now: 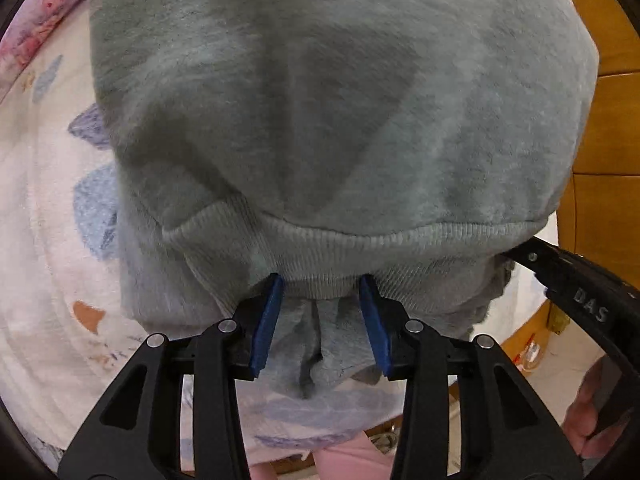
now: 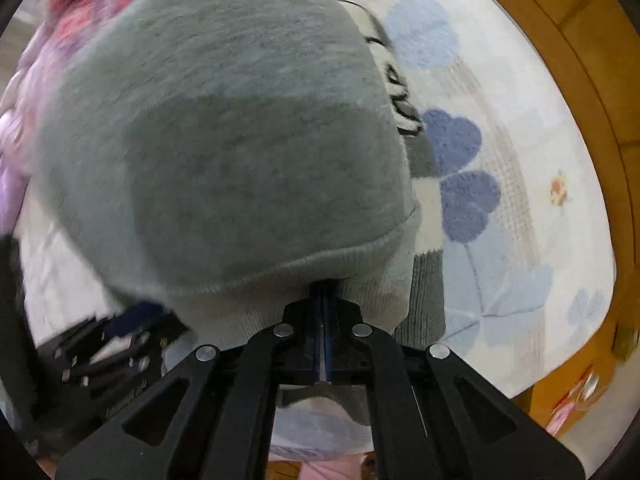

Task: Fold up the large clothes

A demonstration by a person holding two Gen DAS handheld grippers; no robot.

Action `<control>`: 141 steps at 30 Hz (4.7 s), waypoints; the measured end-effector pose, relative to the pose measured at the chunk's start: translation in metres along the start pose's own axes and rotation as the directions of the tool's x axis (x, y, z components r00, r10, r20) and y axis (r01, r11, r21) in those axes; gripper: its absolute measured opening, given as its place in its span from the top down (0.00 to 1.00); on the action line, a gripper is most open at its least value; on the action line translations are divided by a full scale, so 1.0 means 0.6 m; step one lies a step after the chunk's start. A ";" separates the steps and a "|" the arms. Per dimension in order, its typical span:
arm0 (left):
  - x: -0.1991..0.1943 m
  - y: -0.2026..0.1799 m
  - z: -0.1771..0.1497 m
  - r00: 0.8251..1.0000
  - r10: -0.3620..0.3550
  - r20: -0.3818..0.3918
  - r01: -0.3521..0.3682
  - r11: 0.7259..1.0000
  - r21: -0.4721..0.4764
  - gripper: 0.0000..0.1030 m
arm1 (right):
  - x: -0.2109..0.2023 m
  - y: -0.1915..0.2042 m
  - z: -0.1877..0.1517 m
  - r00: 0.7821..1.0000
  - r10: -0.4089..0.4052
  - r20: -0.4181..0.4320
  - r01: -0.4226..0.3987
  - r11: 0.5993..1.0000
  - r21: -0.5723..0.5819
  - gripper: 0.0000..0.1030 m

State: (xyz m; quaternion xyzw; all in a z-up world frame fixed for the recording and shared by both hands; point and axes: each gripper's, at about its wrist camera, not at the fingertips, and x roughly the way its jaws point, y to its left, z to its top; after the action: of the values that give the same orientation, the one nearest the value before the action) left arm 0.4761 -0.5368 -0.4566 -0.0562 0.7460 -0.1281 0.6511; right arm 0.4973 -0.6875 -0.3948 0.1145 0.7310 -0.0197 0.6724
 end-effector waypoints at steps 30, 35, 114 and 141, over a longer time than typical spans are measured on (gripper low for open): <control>-0.170 -0.018 0.173 0.985 0.012 0.173 -0.014 1.000 0.007 0.47 | -0.138 0.054 0.172 0.972 0.201 0.121 -0.195 0.979 -0.058 0.91; -0.117 -0.028 0.089 0.997 -0.005 0.083 0.000 0.999 0.053 0.45 | -0.100 0.048 0.072 0.990 0.144 -0.003 -0.144 0.986 -0.082 0.93; -0.695 0.318 -0.632 0.738 -0.018 0.674 -0.132 0.976 0.171 0.05 | -0.468 0.441 -0.710 0.641 -0.073 0.764 0.050 0.997 0.054 0.10; -0.673 0.317 -0.628 0.759 0.031 0.650 -0.164 0.976 0.144 0.05 | -0.438 0.404 -0.710 0.691 -0.070 0.719 0.013 0.996 0.085 0.09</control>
State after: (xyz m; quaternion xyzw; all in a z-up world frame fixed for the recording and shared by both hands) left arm 0.1795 -0.2082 -0.0757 0.0054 0.4632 -0.1382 0.8754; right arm 0.1458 -0.4109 -0.0643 0.1054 0.4098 -0.1050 0.9000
